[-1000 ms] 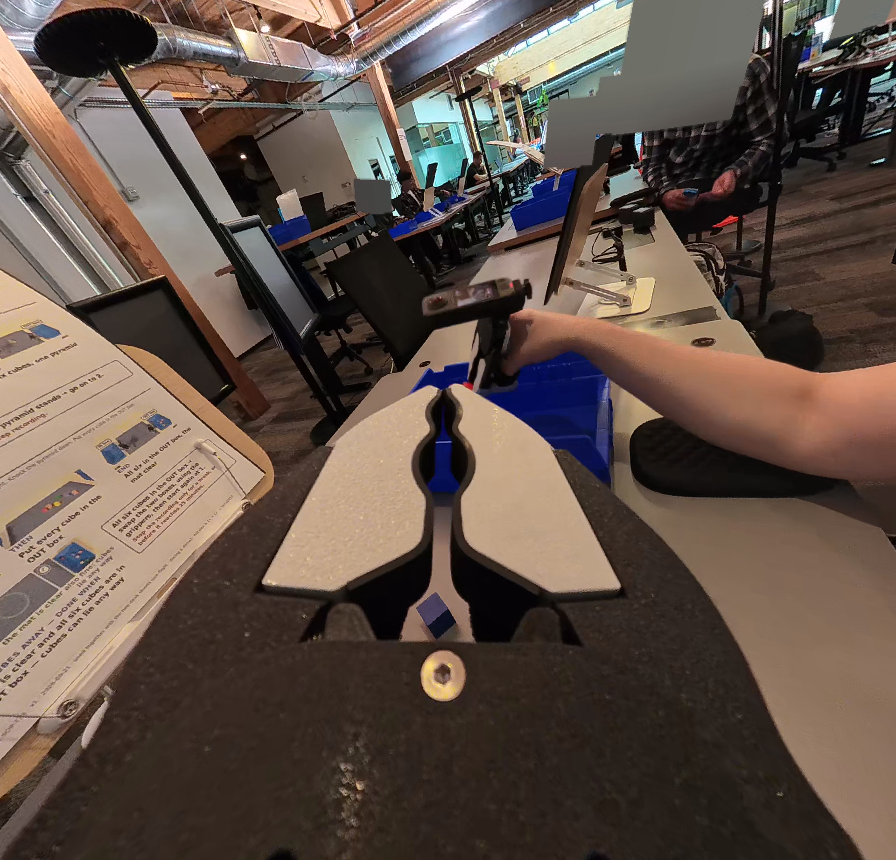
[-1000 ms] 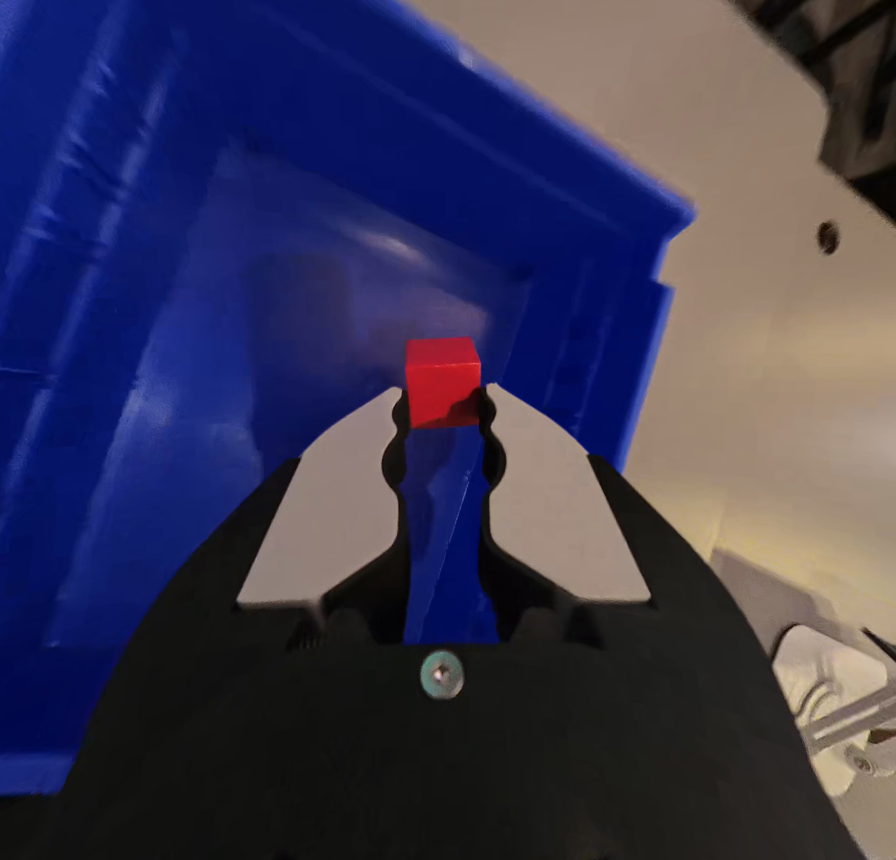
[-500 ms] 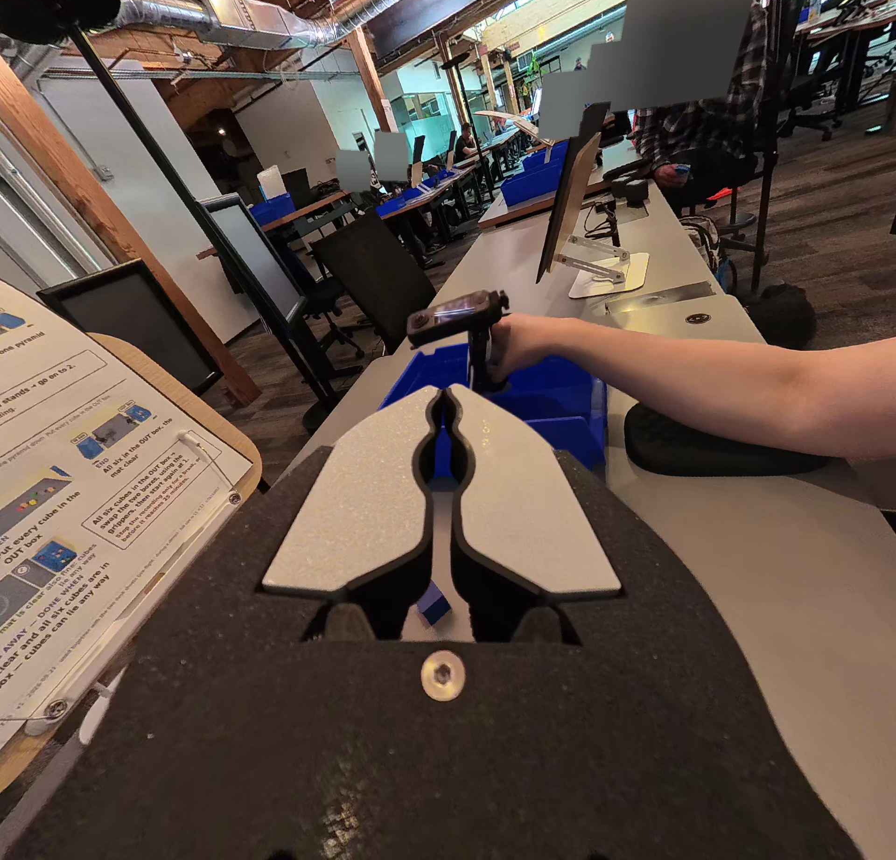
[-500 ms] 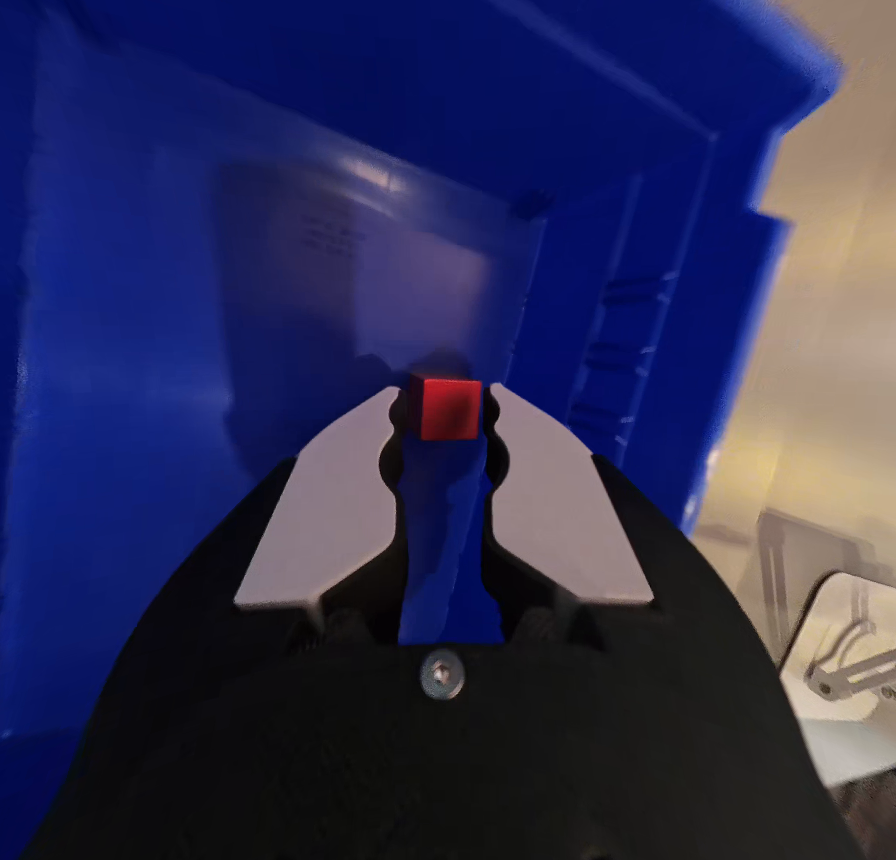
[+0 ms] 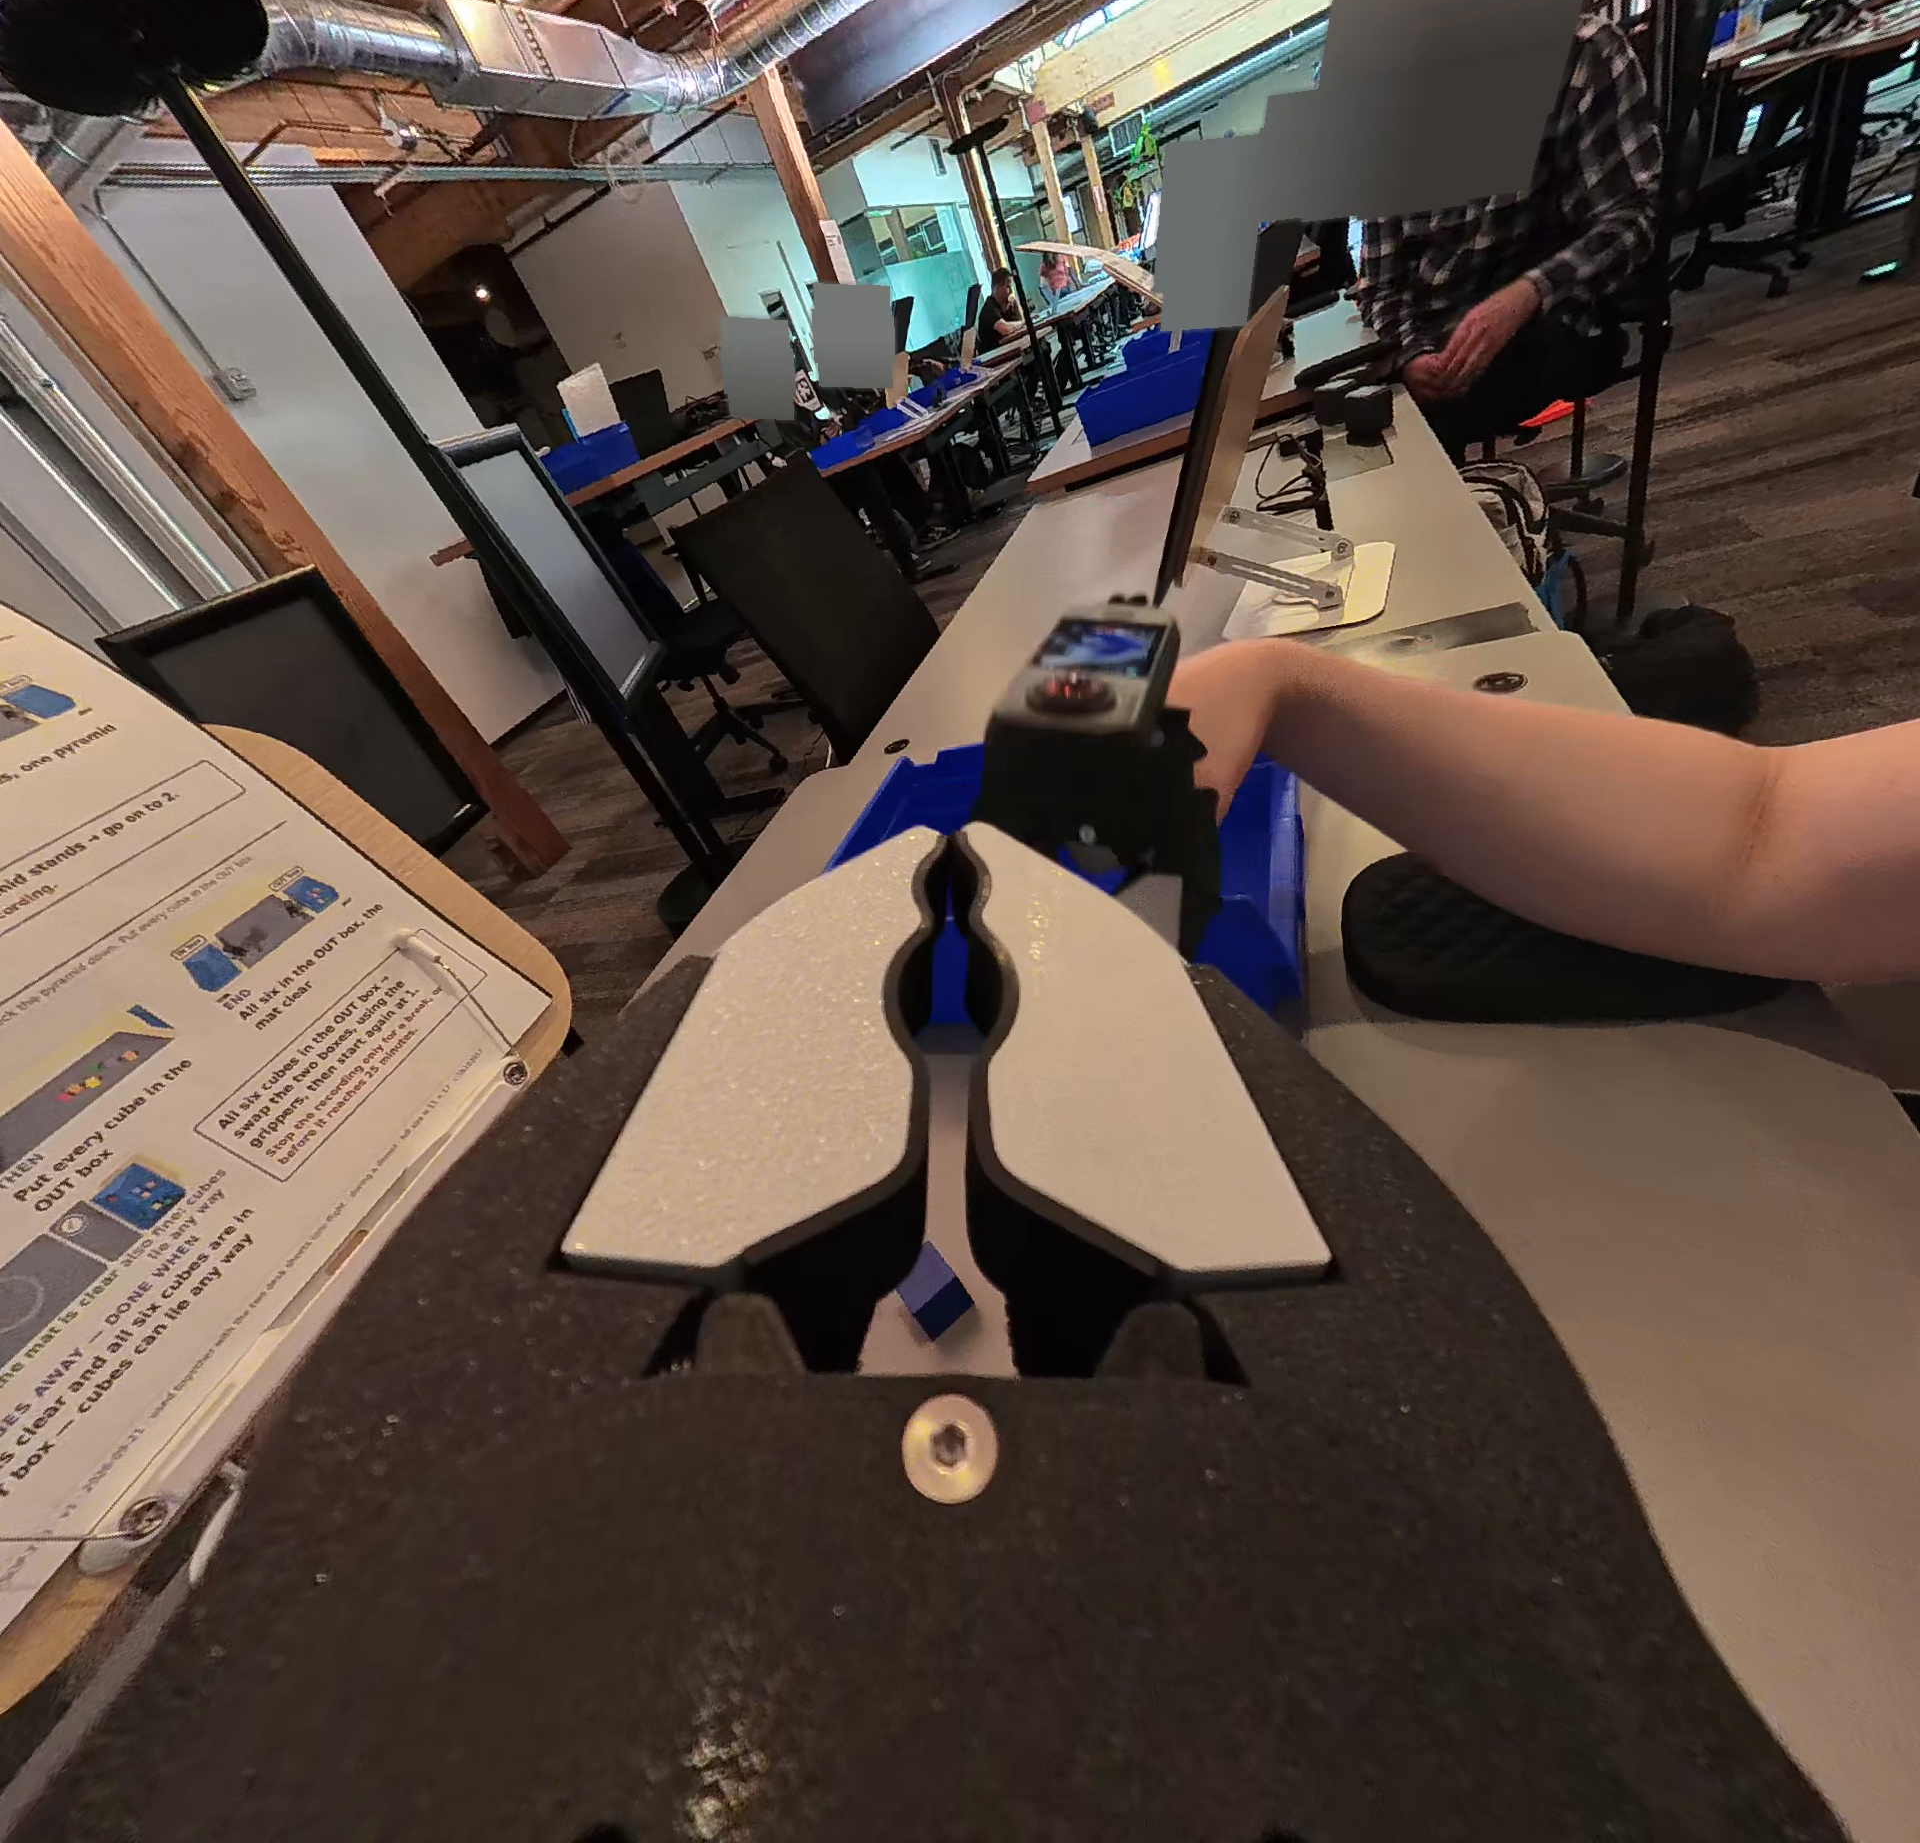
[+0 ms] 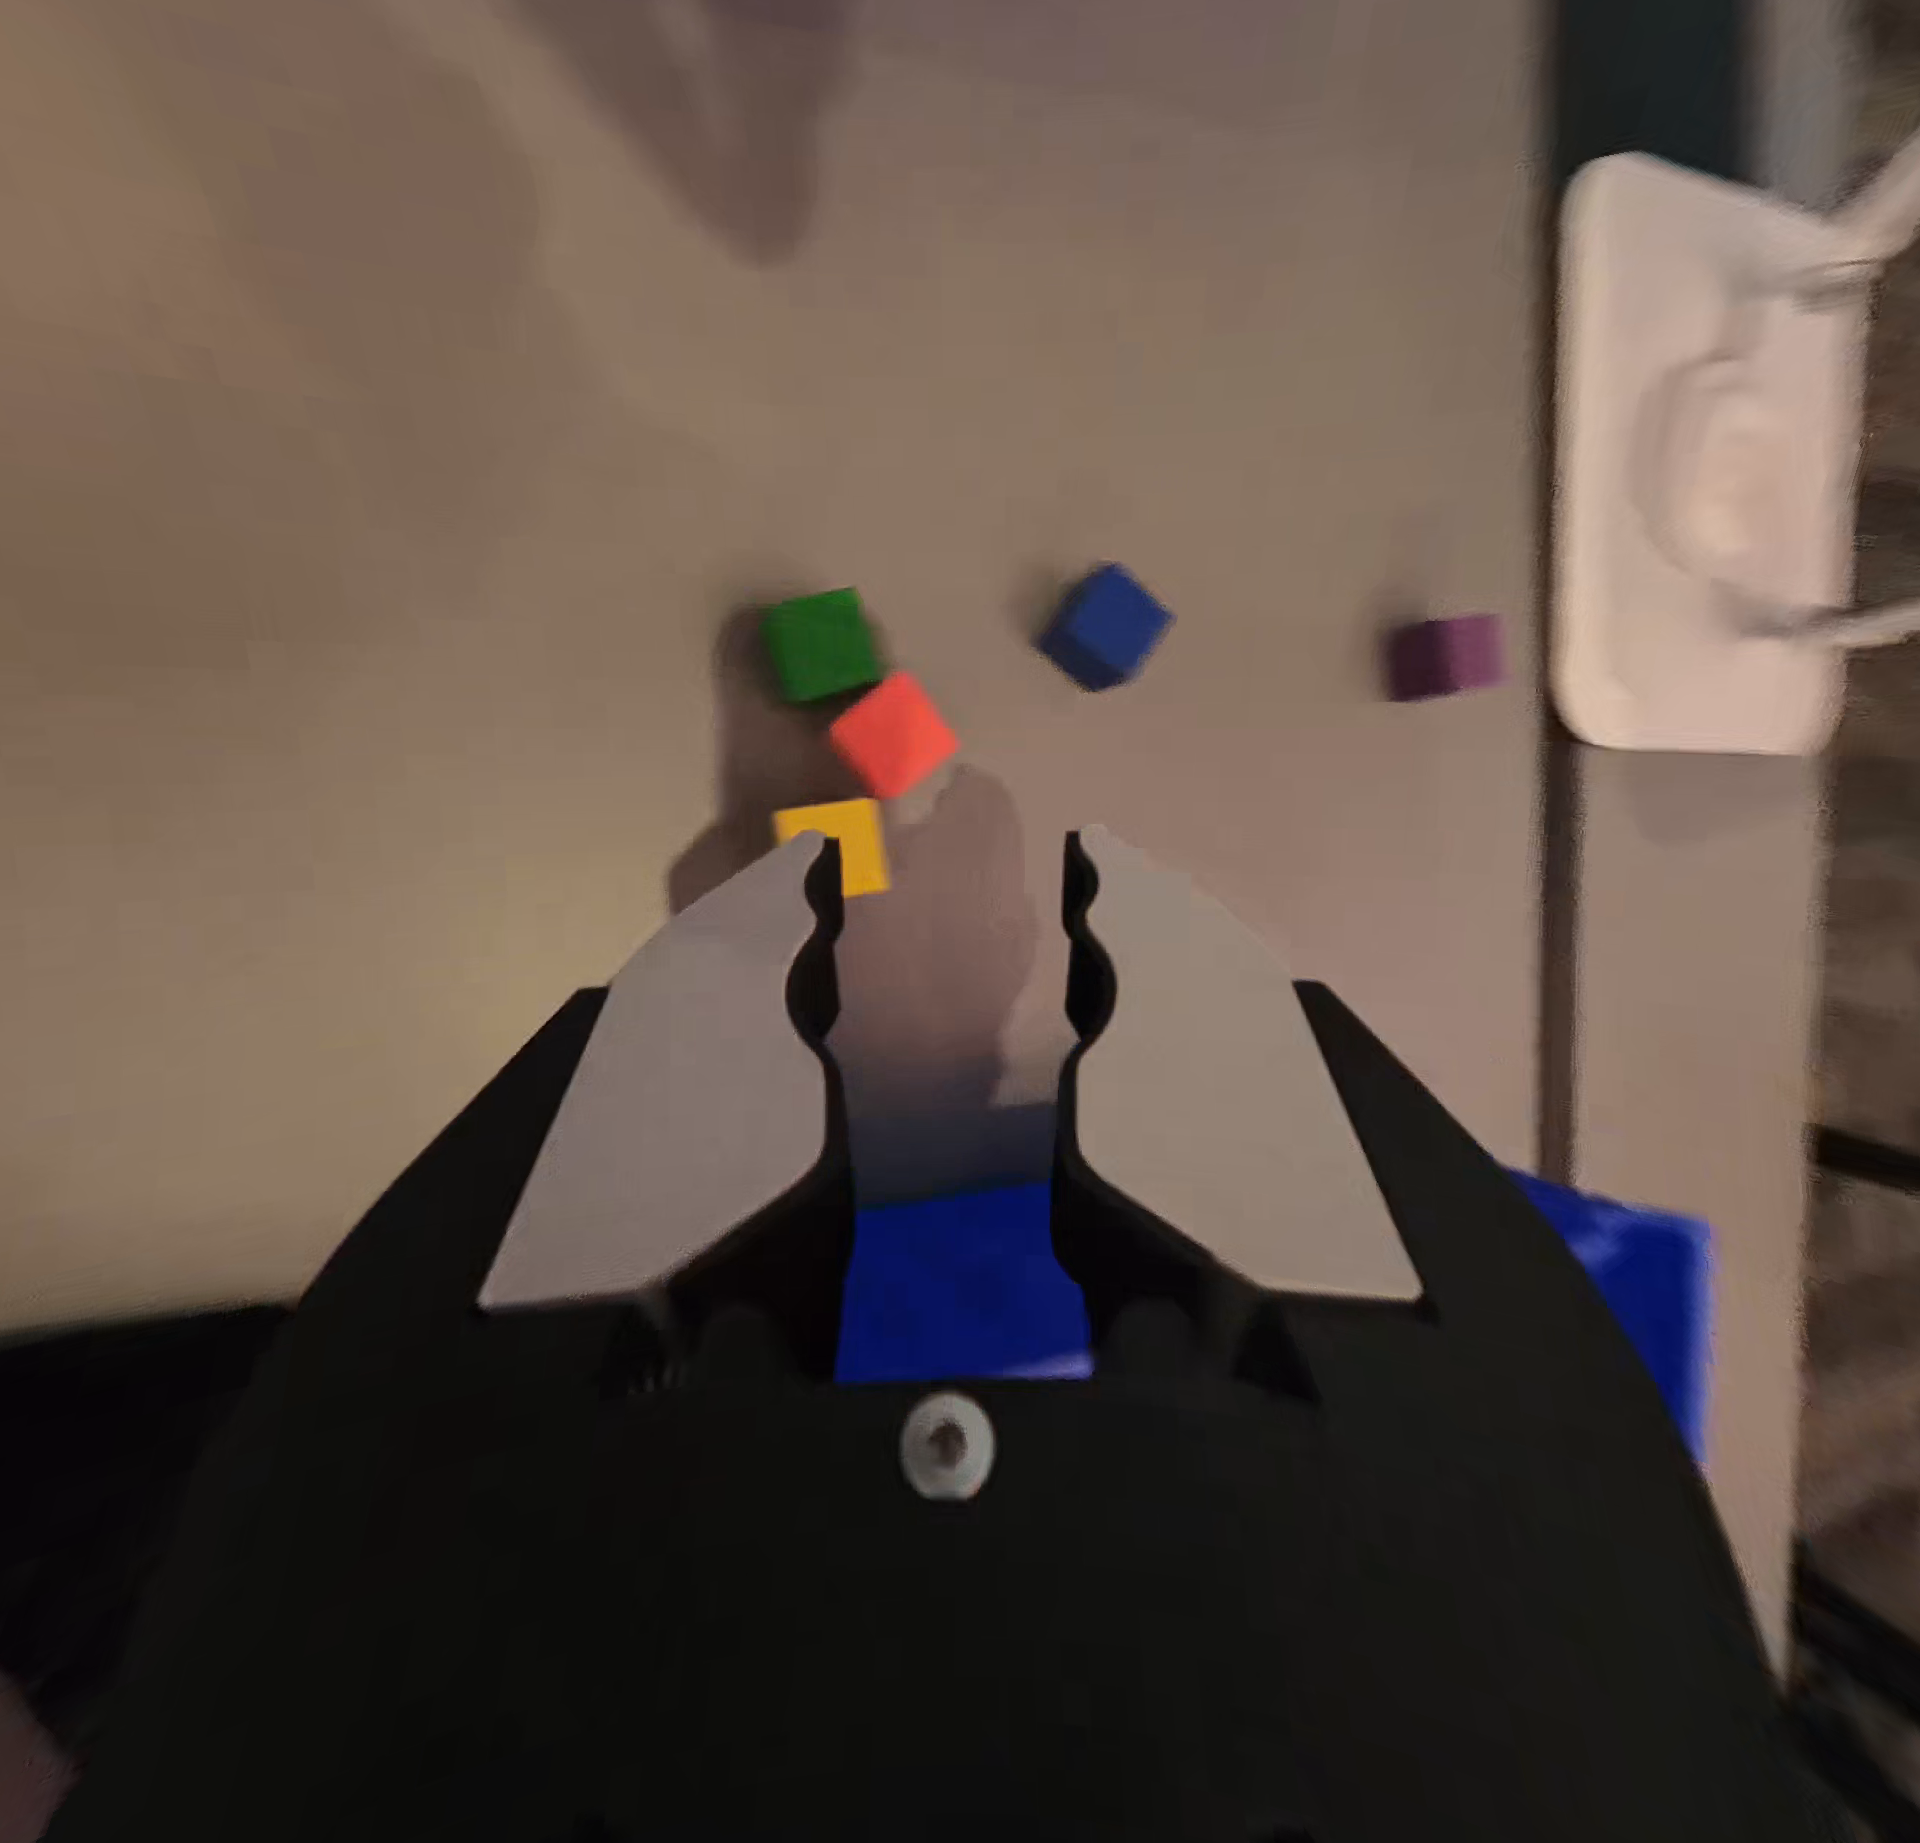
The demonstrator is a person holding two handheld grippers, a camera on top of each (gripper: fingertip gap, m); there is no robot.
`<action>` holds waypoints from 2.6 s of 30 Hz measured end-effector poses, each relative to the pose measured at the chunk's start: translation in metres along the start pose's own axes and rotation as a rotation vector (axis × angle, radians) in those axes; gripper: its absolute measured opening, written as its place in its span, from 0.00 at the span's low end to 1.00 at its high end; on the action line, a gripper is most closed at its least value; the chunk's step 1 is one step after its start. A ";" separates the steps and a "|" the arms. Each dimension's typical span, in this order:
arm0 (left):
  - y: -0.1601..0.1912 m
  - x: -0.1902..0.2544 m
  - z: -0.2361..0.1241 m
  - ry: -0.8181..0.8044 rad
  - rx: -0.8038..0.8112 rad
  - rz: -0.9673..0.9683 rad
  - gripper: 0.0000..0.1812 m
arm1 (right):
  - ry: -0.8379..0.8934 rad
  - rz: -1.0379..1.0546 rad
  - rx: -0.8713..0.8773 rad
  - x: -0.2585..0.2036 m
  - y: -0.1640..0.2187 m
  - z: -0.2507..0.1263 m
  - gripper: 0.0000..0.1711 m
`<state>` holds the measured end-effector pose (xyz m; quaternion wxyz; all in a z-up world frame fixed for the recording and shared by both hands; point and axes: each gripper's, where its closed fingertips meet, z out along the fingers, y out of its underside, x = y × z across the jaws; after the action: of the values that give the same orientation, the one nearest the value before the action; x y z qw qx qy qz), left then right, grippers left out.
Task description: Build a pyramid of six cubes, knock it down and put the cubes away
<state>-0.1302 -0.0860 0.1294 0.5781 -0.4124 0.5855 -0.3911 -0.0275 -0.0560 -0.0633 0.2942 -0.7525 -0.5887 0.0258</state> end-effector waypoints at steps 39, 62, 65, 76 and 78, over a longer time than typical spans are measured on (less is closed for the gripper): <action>0.068 -0.102 -0.043 -0.539 -0.437 0.097 0.00 | 0.489 0.221 -0.065 0.070 0.027 -0.089 0.17; 0.144 -0.139 -0.066 -0.731 -0.892 0.249 0.00 | 0.226 0.983 -0.483 0.059 0.242 -0.011 0.18; 0.144 -0.138 -0.065 -0.728 -0.895 0.253 0.00 | 0.231 0.987 -0.471 0.061 0.242 -0.009 0.17; 0.144 -0.138 -0.067 -0.723 -0.909 0.258 0.00 | 0.423 0.919 -0.405 0.086 0.210 -0.052 0.21; 0.141 -0.140 -0.070 -0.729 -0.898 0.249 0.00 | 0.530 0.835 -0.360 0.098 0.179 -0.075 0.21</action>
<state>-0.2059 0.0930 0.0490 0.5522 -0.6528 0.5012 0.1329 0.1870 -0.0224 -0.0559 0.2640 -0.9423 -0.1392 -0.1520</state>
